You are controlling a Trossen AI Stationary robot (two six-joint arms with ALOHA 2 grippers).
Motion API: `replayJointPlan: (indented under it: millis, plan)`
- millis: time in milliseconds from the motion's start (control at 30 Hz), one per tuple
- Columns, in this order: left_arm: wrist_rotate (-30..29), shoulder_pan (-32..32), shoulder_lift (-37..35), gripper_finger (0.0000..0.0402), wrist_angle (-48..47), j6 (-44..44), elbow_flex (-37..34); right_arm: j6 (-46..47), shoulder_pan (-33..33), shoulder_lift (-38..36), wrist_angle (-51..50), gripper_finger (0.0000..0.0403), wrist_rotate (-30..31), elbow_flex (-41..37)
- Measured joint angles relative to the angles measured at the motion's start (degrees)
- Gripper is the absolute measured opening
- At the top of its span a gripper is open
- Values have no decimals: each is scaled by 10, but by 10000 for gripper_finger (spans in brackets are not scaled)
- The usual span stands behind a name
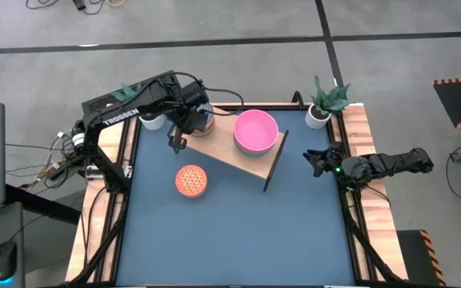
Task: Place and stack bowls onto a shelf
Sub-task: Stack the printed blue bowl onto the yellow bowl on the shelf
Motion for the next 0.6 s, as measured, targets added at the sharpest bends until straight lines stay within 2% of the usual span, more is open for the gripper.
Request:
replayJointPlan:
  millis: [300, 600]
  plan:
    - [23, 0, 0, 0, 0, 1, 0, -2, 0, 0, 0, 191, 0, 0]
    - [21, 0, 0, 0, -2, 12, 0, -2, 0, 0, 0, 191, 0, 0]
